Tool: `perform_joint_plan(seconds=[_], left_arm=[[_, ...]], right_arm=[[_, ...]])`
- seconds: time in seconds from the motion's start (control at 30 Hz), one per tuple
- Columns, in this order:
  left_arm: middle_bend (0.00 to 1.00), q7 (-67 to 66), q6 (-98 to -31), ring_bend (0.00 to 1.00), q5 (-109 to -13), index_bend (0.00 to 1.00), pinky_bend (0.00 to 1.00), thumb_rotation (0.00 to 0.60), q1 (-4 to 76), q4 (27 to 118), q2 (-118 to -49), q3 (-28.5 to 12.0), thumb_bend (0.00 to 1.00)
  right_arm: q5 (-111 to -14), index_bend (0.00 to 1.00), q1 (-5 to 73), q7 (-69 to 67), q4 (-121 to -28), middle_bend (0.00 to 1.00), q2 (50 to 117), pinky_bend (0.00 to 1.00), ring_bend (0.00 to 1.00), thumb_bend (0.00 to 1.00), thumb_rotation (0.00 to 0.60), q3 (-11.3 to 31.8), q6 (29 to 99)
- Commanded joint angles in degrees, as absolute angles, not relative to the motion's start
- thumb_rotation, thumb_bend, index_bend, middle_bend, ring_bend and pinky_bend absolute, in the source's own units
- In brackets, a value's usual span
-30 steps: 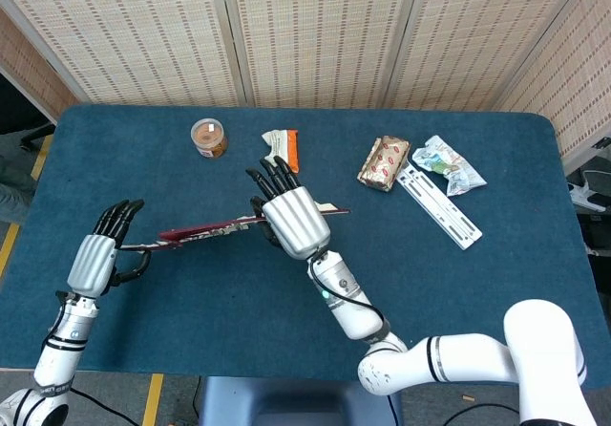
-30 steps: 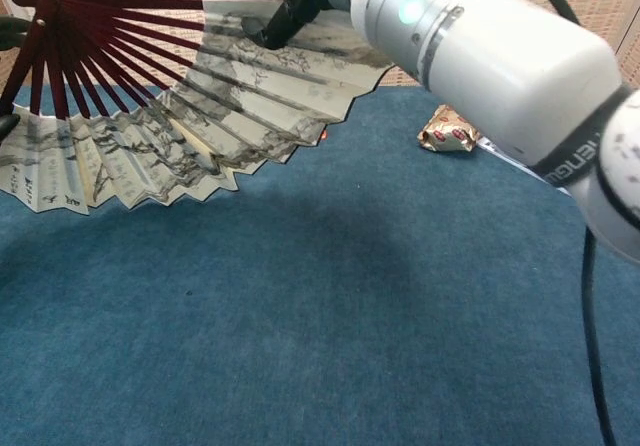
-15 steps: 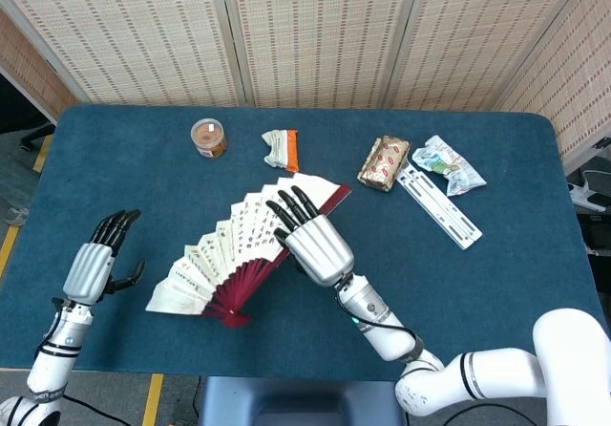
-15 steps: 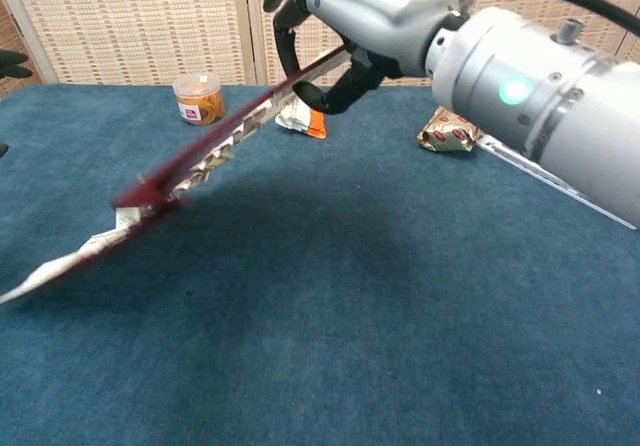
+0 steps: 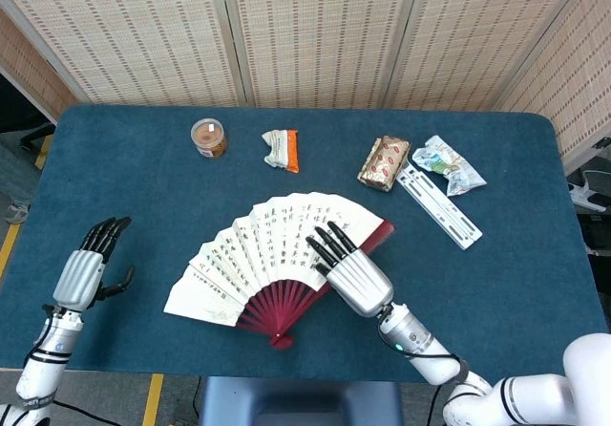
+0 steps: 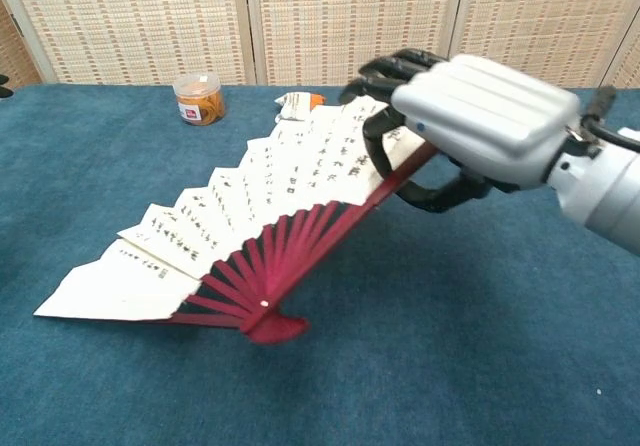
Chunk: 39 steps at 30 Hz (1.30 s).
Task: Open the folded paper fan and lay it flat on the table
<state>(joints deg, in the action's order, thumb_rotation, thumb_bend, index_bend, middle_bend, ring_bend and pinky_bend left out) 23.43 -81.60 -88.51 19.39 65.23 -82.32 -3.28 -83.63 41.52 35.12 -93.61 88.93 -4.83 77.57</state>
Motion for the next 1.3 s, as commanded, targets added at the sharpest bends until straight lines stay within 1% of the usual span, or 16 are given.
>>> perform_joint_plan(seconds=[0.03, 0.1, 0.13, 0.17, 0.2, 0.3, 0.37, 0.43, 0.63, 0.73, 0.83, 0.93, 0.97, 1.07, 1.17, 1.3], left_arm=[[0.06, 23.67, -81.59, 0.01, -88.38, 0.0, 0.07, 0.6, 19.27, 64.85, -82.38, -3.35, 0.44], [0.06, 23.88, -81.47, 0.01, -88.06, 0.0, 0.07, 0.6, 19.17, 64.23, -82.65, -3.49, 0.44], [0.06, 24.04, -81.36, 0.01, -87.87, 0.0, 0.07, 0.6, 19.14, 63.93, -82.83, -3.57, 0.44], [0.06, 24.32, -81.08, 0.01, -87.6, 0.0, 0.07, 0.6, 19.1, 63.51, -83.05, -3.64, 0.44], [0.06, 24.59, -80.81, 0.01, -87.4, 0.0, 0.07, 0.6, 19.09, 63.19, -83.21, -3.65, 0.44], [0.06, 25.44, -79.84, 0.01, -86.69, 0.0, 0.07, 0.6, 19.06, 62.13, -83.67, -3.76, 0.44], [0.06, 25.97, -79.43, 0.01, -86.42, 0.0, 0.07, 0.6, 18.97, 61.55, -83.86, -3.75, 0.44], [0.06, 26.37, -79.43, 0.01, -86.41, 0.0, 0.07, 0.6, 18.83, 61.33, -83.8, -3.71, 0.44], [0.04, 28.42, -80.24, 0.0, -87.38, 0.0, 0.07, 0.6, 18.13, 61.84, -82.87, -2.98, 0.44], [0.01, 29.7, -81.67, 0.0, -88.58, 0.0, 0.07, 0.6, 17.23, 63.23, -81.6, -2.05, 0.43], [0.0, 29.04, -84.86, 0.0, -90.09, 0.0, 0.07, 0.6, 15.58, 65.31, -79.39, -1.17, 0.43], [0.0, 26.52, -87.39, 0.0, -91.14, 0.0, 0.07, 0.6, 13.47, 68.03, -76.6, 0.15, 0.43], [0.0, 24.42, -87.59, 0.0, -91.09, 0.0, 0.06, 0.6, 12.64, 69.53, -75.22, 0.76, 0.43], [0.0, 16.73, -88.67, 0.0, -91.69, 0.0, 0.05, 0.6, 11.12, 72.66, -72.44, 1.8, 0.43], [0.0, 11.75, -91.53, 0.0, -92.38, 0.0, 0.03, 0.6, 9.82, 73.61, -72.19, 1.45, 0.44], [0.0, 8.72, -95.34, 0.0, -94.06, 0.0, 0.03, 0.6, 8.88, 74.77, -71.81, 0.65, 0.44]], right_arm=[[-86.26, 0.48, 37.68, 31.66, -88.94, 0.11, 88.94, 0.0, 0.0, 0.68, 0.6, -7.93, 79.39], [-86.32, 0.19, 35.88, 30.22, -86.62, 0.08, 89.07, 0.0, 0.0, 0.65, 0.6, -9.28, 78.84], [-86.21, 0.11, 35.21, 29.56, -85.96, 0.06, 89.13, 0.0, 0.0, 0.62, 0.6, -9.74, 78.41], [-86.23, 0.02, 34.38, 28.66, -85.13, 0.03, 89.24, 0.0, 0.0, 0.54, 0.6, -10.26, 77.96], [-86.3, 0.0, 33.78, 28.12, -84.42, 0.01, 89.38, 0.0, 0.0, 0.46, 0.6, -10.57, 77.71], [-85.1, 0.0, 32.08, 28.88, -82.56, 0.0, 89.54, 0.0, 0.0, 0.27, 0.6, -11.15, 75.84], [-83.03, 0.0, 31.49, 31.4, -83.39, 0.0, 88.66, 0.0, 0.0, 0.18, 0.6, -11.26, 73.36], [-81.79, 0.0, 31.22, 33.89, -85.39, 0.0, 87.05, 0.0, 0.0, 0.14, 0.6, -11.57, 71.62], [-78.82, 0.0, 30.29, 40.38, -93.3, 0.0, 79.9, 0.0, 0.0, 0.11, 0.6, -13.52, 67.72], [-78.64, 0.0, 29.28, 40.7, -97.03, 0.0, 76.33, 0.0, 0.0, 0.11, 0.6, -14.13, 68.09], [-80.76, 0.0, 26.54, 37.2, -100.97, 0.0, 72.24, 0.0, 0.0, 0.11, 0.6, -13.03, 74.24], [-83.59, 0.0, 21.76, 33.21, -102.96, 0.0, 68.38, 0.0, 0.0, 0.11, 0.6, -11.73, 84.12], [-83.52, 0.0, 19.51, 31.98, -103.71, 0.0, 67.06, 0.0, 0.0, 0.11, 0.6, -11.46, 87.51], [-83.7, 0.0, 14.39, 26.13, -103.99, 0.0, 65.27, 0.0, 0.0, 0.11, 0.6, -11.05, 93.93], [-84.17, 0.0, 10.24, 18.35, -100.71, 0.0, 64.74, 0.0, 0.0, 0.11, 0.6, -10.16, 98.7], [-83.06, 0.0, 8.64, 14.42, -98.99, 0.0, 62.64, 0.0, 0.0, 0.11, 0.6, -8.51, 98.87]])
